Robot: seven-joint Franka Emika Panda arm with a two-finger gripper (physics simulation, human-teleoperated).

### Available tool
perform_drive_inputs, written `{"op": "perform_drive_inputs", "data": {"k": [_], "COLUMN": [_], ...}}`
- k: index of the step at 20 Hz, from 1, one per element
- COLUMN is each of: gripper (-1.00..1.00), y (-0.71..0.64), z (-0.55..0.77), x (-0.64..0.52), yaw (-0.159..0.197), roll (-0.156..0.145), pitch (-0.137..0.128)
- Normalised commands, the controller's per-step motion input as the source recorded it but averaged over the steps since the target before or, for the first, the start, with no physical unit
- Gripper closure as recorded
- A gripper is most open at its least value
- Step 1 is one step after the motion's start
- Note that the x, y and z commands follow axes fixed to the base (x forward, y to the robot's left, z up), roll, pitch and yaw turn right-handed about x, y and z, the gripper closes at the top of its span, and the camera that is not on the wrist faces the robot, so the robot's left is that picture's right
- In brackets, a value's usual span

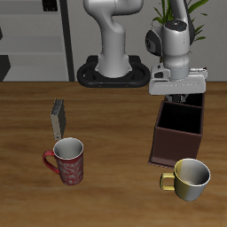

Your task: Place the black book into the left desk caddy's front compartment

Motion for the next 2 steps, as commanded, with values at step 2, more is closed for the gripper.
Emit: {"op": "perform_drive_inputs", "data": {"k": [2], "gripper": [1.0], "y": [-0.03], "z": [-0.1], "x": [0.01], "yaw": [-0.002], "roll": [-0.008], "pitch": [0.028]}}
